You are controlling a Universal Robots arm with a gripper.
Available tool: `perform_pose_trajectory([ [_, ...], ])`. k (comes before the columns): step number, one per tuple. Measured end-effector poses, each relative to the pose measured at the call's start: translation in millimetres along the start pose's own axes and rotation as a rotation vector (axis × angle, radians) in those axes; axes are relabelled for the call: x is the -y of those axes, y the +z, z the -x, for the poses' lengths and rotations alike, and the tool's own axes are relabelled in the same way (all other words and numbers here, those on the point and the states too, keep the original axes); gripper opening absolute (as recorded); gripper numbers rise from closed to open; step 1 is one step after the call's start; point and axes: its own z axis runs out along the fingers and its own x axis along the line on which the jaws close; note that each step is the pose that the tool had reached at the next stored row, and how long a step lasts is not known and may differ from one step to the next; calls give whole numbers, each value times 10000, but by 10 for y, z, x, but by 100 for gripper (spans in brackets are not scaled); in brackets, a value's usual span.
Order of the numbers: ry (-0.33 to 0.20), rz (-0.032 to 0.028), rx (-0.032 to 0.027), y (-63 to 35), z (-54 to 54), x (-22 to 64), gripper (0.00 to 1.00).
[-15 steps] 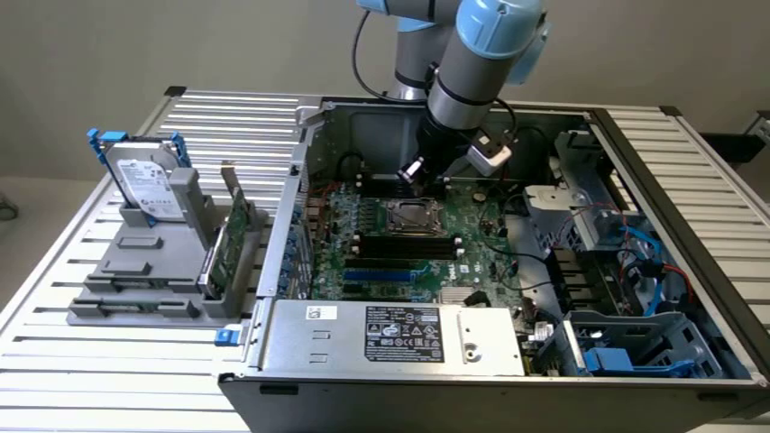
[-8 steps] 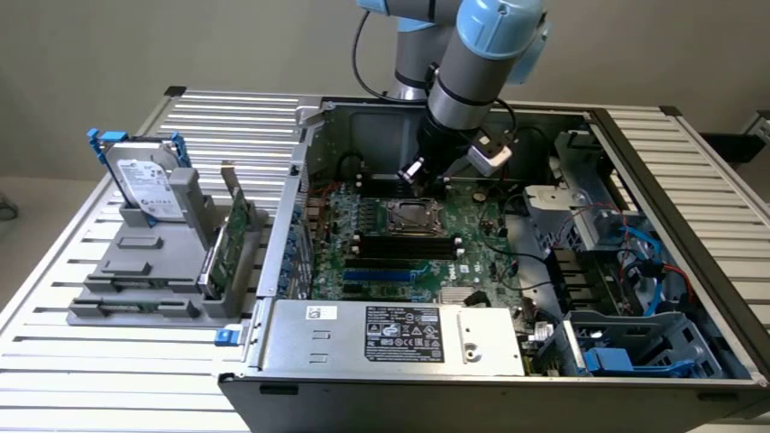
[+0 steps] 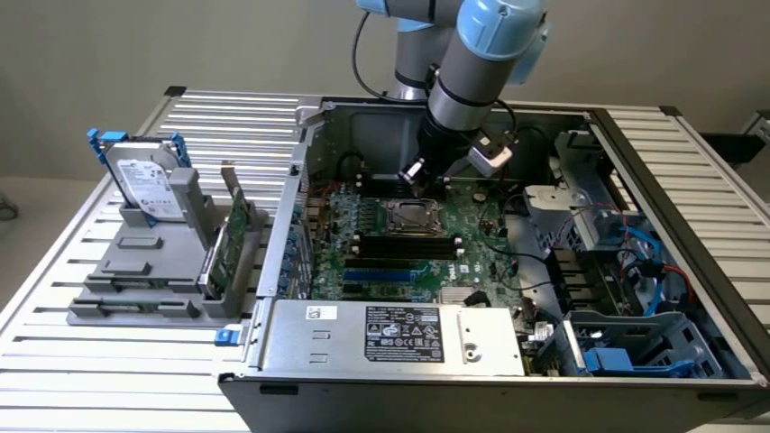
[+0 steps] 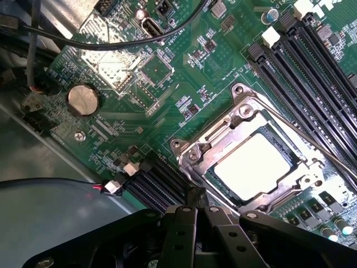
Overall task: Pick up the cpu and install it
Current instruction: 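Install the first cpu locking lever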
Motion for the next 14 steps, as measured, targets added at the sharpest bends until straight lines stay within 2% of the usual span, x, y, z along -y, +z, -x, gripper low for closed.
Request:
perform_pose_trajectory([
  [14,-25,26,43,3,-1,-7,11],
])
